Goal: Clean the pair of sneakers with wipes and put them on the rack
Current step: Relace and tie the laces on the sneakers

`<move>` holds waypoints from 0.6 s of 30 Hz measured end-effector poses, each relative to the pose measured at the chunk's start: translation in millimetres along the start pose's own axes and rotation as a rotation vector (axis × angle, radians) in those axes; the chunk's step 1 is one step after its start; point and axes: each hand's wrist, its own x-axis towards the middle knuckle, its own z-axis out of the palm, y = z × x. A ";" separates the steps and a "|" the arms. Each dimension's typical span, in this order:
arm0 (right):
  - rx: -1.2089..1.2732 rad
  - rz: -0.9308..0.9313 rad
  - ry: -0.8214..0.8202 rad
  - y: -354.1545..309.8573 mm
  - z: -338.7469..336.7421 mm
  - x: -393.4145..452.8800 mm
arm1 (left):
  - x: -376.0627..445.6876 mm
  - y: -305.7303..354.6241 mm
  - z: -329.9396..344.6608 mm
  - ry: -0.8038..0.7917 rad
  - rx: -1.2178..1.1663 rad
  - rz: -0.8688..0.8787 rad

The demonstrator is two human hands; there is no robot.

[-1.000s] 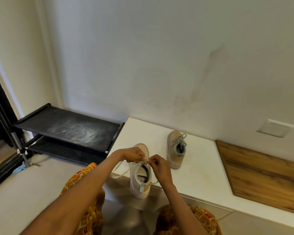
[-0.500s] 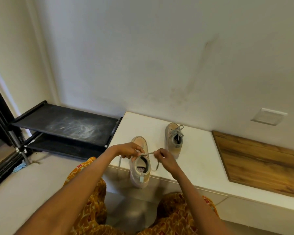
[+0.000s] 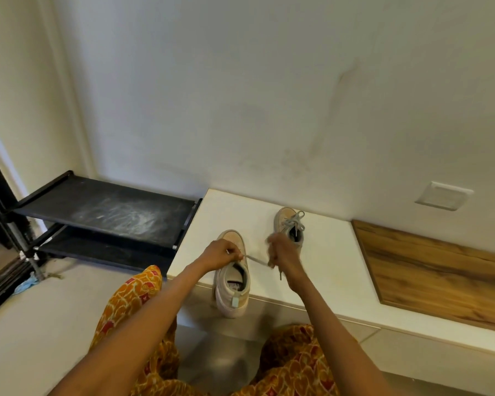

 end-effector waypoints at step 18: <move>-0.311 -0.055 0.008 46.7 41.3 8.6 | -4.3 -6.6 -3.9 -0.073 -0.327 -0.083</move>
